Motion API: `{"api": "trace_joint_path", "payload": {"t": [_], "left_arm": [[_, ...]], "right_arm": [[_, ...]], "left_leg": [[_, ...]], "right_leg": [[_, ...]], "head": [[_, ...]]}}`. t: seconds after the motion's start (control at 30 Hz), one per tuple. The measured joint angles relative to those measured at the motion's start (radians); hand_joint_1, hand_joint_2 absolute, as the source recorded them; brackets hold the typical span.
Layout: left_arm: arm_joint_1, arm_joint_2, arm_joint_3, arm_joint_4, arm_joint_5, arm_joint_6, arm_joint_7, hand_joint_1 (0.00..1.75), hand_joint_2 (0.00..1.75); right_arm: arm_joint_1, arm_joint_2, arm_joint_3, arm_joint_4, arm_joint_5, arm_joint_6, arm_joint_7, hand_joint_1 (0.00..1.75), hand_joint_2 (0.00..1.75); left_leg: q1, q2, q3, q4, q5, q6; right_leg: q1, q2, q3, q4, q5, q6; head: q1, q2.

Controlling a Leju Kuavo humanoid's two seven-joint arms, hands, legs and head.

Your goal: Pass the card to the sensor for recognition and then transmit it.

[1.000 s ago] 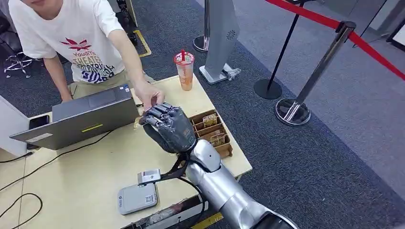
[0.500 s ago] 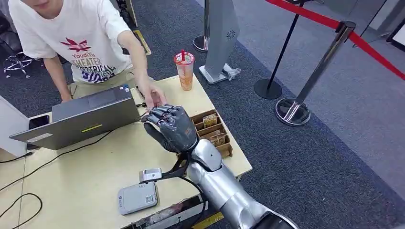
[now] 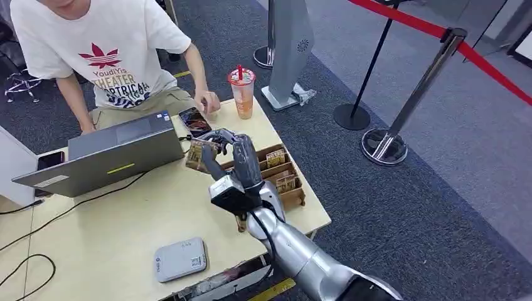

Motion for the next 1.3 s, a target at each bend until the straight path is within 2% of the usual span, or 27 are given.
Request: {"api": "trace_joint_path", "payload": {"t": [0.03, 0.17, 0.2, 0.23, 0.43, 0.5, 0.6, 0.87, 1.03, 1.3], "left_arm": [[0.0, 0.002, 0.0, 0.0, 0.0, 0.0, 0.0, 0.0, 0.0], [0.004, 0.003, 0.0, 0.0, 0.0, -0.002, 0.0, 0.0, 0.0], [0.004, 0.004, 0.0, 0.0, 0.001, -0.002, 0.001, 0.0, 0.0], [0.004, 0.004, 0.0, 0.0, 0.002, -0.002, 0.002, 0.0, 0.0], [0.009, 0.006, 0.001, 0.0, 0.014, 0.0, 0.006, 0.0, 0.0], [0.01, 0.006, 0.001, 0.0, 0.011, 0.001, 0.006, 0.0, 0.0], [0.01, 0.006, 0.001, 0.0, 0.011, 0.001, 0.003, 0.0, 0.0], [0.009, 0.004, 0.002, 0.0, 0.018, 0.003, -0.003, 0.0, 0.0], [0.01, 0.003, 0.002, 0.0, 0.013, 0.002, -0.002, 0.0, 0.0], [0.01, 0.003, 0.002, 0.0, 0.005, 0.0, 0.0, 0.0, 0.0]], "right_arm": [[0.0, -0.011, 0.015, -0.016, -0.038, 0.038, 0.001, 1.75, 1.75], [0.0, -0.038, 0.053, -0.064, -0.08, 0.077, 0.008, 1.75, 1.75], [0.0, -0.043, 0.058, -0.072, -0.114, 0.111, 0.011, 1.75, 1.75], [0.001, -0.047, 0.063, -0.079, -0.152, 0.151, 0.015, 1.75, 1.75], [0.002, -0.083, 0.113, -0.127, -0.424, 0.495, 0.091, 1.75, 1.75], [0.002, -0.093, 0.137, -0.127, -0.47, 0.567, 0.117, 1.75, 1.75], [0.002, -0.103, 0.177, -0.117, -0.498, 0.635, 0.142, 1.75, 1.75], [-0.028, -0.118, 0.317, 0.009, -0.565, 0.736, 0.171, 1.75, 1.75], [-0.049, -0.118, 0.387, 0.104, -0.584, 0.741, 0.17, 1.75, 1.75], [-0.068, -0.118, 0.441, 0.208, -0.604, 0.702, 0.176, 1.75, 1.75]], "left_leg": [[0.0, 0.0, 0.0, 0.0, 0.0, 0.0], [0.0, 0.0, 0.0, 0.0, 0.0, 0.0], [0.0, 0.0, 0.0, 0.0, 0.0, 0.0], [0.0, 0.0, 0.0, 0.0, 0.0, 0.0], [0.0, 0.0, 0.0, 0.0, 0.0, 0.0], [0.0, 0.0, 0.0, 0.0, 0.0, 0.0], [0.0, 0.0, 0.0, 0.0, 0.0, 0.0], [0.0, 0.0, 0.0, 0.0, 0.0, 0.0], [0.0, 0.0, 0.0, 0.0, 0.0, 0.0], [0.0, 0.0, 0.0, 0.0, 0.0, 0.0]], "right_leg": [[0.0, 0.0, 0.0, 0.0, 0.0, 0.0], [0.0, 0.0, 0.0, 0.0, 0.0, 0.0], [0.0, 0.0, 0.0, 0.0, 0.0, 0.0], [0.0, 0.0, 0.0, 0.0, 0.0, 0.0], [0.0, 0.0, 0.0, 0.0, 0.0, 0.0], [0.0, 0.0, 0.0, 0.0, 0.0, 0.0], [0.0, 0.0, 0.0, 0.0, 0.0, 0.0], [0.0, 0.0, 0.0, 0.0, 0.0, 0.0], [0.0, -0.001, 0.0, 0.0, 0.0, 0.0], [0.0, 0.0, 0.0, 0.0, 0.0, 0.0]], "head": [[0.0, 0.0], [0.0, 0.0], [0.0, 0.0], [0.0, 0.0], [0.0, 0.0], [0.0, 0.0], [0.0, 0.0], [0.0, 0.0], [0.0, 0.0], [0.0, 0.0]]}}
